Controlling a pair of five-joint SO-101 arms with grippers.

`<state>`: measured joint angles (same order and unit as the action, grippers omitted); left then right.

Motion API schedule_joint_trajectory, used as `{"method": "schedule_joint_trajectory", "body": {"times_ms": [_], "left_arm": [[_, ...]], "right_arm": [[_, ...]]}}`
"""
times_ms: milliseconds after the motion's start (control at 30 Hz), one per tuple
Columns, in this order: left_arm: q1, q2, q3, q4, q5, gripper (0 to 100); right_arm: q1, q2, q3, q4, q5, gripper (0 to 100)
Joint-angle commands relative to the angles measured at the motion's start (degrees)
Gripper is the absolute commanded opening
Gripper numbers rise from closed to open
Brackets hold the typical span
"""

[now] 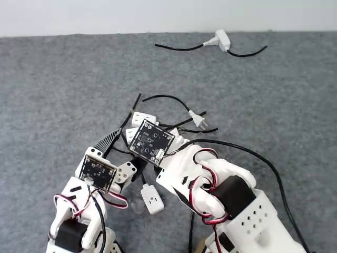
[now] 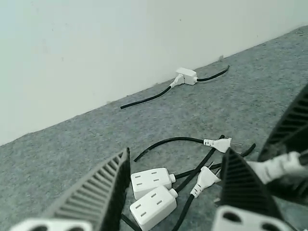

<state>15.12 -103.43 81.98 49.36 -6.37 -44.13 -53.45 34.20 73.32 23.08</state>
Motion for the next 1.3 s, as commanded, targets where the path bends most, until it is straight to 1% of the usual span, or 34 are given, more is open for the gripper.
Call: {"method": "schedule_joint_trajectory", "body": {"times_ms": [0,100,500,667,733,800,867,933,1000,1100,1167,1267], "left_arm": [[2.9,-0.5,0.0,-0.6,0.5,30],[4.7,-0.5,1.1,-0.9,0.4,30],[4.4,-0.6,1.1,-1.0,0.2,30],[-1.2,-0.8,-0.1,-1.1,0.6,30],[-2.9,-0.6,0.0,-2.5,0.7,30],[-5.4,-0.6,0.9,-4.3,1.8,30],[-9.7,-0.5,1.2,-6.3,4.0,30],[-14.2,-0.5,1.2,-8.0,6.9,30],[-17.4,-0.5,1.3,-8.9,9.0,30],[-21.5,-0.5,1.3,-9.8,11.1,30],[-24.0,-0.5,1.3,-10.7,11.9,30],[-26.3,-0.5,1.3,-12.0,11.6,30]], "right_arm": [[0.2,-1.9,-1.4,0.2,-0.8,0.8],[0.2,-1.9,-1.4,0.2,-0.8,0.8],[0.3,-1.9,-1.1,0.2,-0.8,0.8],[0.4,-1.5,-1.1,0.1,-0.8,0.8],[0.4,-1.2,-1.0,-0.3,-0.9,0.8],[0.4,-1.2,-0.9,-0.7,-2.4,0.8],[0.4,-1.1,-0.9,-1.8,-4.4,0.8],[0.4,-0.8,-0.1,-4.9,-6.0,0.8],[0.4,0.9,1.2,-9.2,-6.8,0.8],[0.3,7.9,1.3,-15.2,-6.4,0.8],[0.4,14.5,-0.7,-17.6,-4.0,0.8],[1.3,25.4,-6.8,-18.4,5.2,0.8]]}}
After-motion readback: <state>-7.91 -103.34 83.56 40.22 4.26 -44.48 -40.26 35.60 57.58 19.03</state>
